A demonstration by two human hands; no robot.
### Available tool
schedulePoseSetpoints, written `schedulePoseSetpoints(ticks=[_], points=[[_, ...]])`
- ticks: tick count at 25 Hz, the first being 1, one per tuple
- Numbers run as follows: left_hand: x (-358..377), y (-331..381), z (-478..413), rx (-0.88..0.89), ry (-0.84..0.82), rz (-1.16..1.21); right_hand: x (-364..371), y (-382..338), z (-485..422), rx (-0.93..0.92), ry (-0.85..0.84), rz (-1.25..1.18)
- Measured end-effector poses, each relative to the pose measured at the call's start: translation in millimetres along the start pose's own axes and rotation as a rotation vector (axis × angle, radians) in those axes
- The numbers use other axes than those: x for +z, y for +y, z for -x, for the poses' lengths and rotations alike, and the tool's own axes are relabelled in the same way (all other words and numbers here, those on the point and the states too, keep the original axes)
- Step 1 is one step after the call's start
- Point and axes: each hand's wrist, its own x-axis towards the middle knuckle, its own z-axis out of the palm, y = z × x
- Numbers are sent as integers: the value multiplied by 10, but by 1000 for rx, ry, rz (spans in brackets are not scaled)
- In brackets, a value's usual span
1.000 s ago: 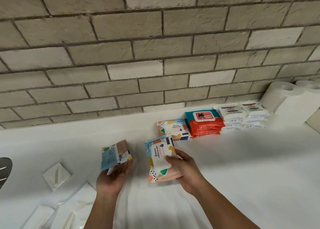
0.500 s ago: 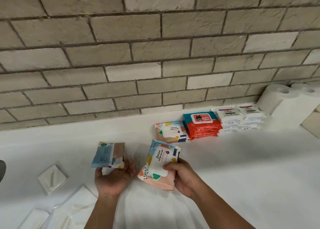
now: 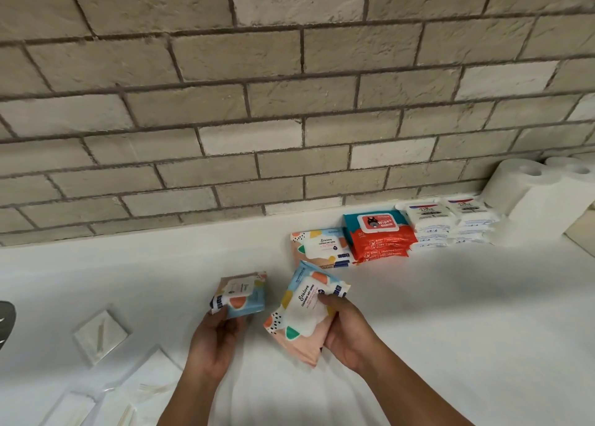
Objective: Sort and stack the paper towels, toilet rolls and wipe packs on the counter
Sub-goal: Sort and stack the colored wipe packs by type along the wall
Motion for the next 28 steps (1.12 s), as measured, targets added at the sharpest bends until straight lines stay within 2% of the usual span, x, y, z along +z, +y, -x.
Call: schedulePoseSetpoints(ticks=[4,9,17,22,26,28], points=[[-22,55,148,-4,-86,-43,6,-57,-44,-4,110,11],[-49,96,270,19,16,-66,20,-69,-101,0,120,15],[-54,299,268,-206,-21,-291,-61,53,-191,45,127,47],[-63,215,213,-103,20,-466,-20,-135,-384,-30,111,-1],[-51,258,157,7,4,-339,39,-351,-649,-110,60,-35],[-12,308,139,28,-4,-298,53,-428,-797,-112,94,-88]])
